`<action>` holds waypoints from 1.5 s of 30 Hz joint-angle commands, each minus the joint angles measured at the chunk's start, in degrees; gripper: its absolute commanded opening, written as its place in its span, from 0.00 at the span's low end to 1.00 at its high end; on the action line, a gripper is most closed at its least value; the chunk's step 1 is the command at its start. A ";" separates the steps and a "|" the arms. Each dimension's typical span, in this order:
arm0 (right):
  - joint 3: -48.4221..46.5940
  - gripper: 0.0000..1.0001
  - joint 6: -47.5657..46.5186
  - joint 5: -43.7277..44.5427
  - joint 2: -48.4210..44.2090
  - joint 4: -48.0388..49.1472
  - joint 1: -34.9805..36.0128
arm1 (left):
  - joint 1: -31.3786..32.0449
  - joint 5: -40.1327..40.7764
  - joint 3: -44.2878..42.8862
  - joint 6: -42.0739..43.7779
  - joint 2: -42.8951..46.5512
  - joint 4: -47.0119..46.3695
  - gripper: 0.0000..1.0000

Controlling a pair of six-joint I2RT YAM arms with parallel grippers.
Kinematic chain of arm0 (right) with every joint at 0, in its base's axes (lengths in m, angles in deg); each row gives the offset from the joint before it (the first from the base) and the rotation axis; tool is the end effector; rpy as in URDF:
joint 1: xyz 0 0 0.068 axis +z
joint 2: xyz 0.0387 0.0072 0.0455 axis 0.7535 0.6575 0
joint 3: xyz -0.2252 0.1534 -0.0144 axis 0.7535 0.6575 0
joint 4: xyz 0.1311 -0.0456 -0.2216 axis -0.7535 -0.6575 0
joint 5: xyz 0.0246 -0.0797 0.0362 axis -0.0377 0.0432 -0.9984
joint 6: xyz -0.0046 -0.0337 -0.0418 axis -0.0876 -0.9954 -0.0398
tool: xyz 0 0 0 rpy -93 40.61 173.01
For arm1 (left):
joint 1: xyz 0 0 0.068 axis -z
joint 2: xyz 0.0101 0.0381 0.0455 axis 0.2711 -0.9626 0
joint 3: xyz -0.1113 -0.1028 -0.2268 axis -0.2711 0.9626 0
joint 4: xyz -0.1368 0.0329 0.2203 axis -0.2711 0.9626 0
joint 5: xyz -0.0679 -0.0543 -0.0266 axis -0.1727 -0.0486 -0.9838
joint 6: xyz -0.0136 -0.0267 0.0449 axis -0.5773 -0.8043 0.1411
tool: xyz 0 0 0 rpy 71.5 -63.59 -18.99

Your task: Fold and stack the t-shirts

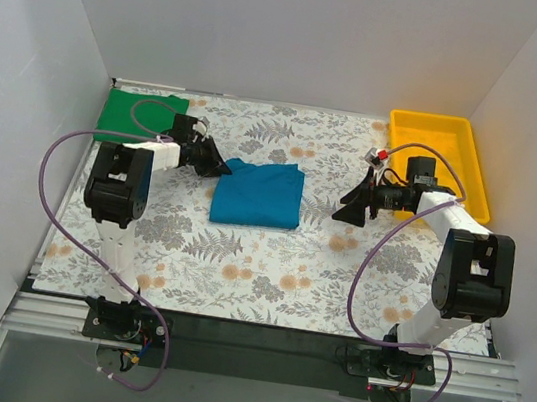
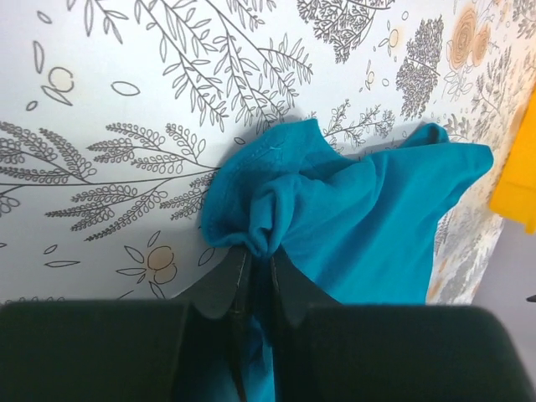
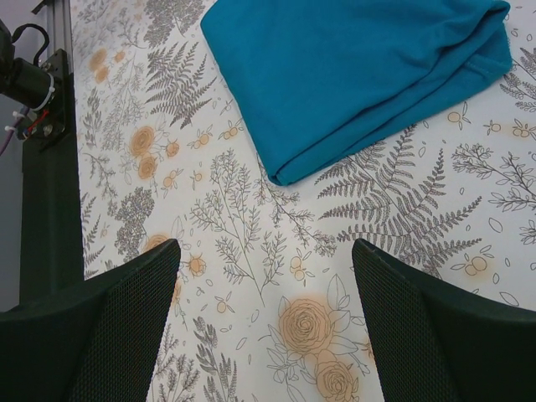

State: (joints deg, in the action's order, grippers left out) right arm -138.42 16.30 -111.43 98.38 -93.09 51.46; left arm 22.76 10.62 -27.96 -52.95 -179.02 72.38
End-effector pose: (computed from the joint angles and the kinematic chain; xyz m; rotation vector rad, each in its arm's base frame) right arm 0.3266 0.0471 0.2104 -0.9794 1.8734 1.1382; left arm 0.4224 -0.0686 0.1240 -1.2833 2.4367 -1.0894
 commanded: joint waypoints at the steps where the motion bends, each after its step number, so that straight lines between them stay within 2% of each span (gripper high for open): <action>1: -1.34 0.89 -1.23 -1.98 0.27 -1.42 -0.55 | 0.80 7.49 1.84 5.56 -0.99 7.22 0.00; 4: -1.43 0.89 -1.32 -2.07 0.01 -1.59 -0.72 | 0.80 8.36 1.49 10.03 4.79 4.15 0.00; 13: -1.78 0.89 -1.58 -2.86 0.18 -2.21 -0.99 | 0.71 24.53 2.54 28.21 21.94 -6.22 0.00; 19: -2.31 0.88 -2.46 -3.56 0.97 -3.44 -0.99 | 0.71 32.96 8.86 37.19 28.29 -18.70 0.00; 29: -3.62 0.88 -4.65 -4.27 2.64 -6.34 -0.99 | 0.71 40.35 2.55 45.46 22.06 -23.45 0.00; 37: -4.24 0.87 -5.71 -4.62 3.17 -7.57 -0.99 | 0.09 43.08 -4.39 52.57 14.51 -27.58 0.00; 45: -4.77 0.87 -6.68 -5.15 3.88 -8.98 -0.99 | -1.40 47.48 -10.37 54.60 10.90 -29.69 0.00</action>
State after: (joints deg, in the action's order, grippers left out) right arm -140.52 11.12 -114.27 101.16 -100.49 50.76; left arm 22.43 54.40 -34.86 -0.67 -168.92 47.37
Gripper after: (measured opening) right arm 0.871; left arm 0.063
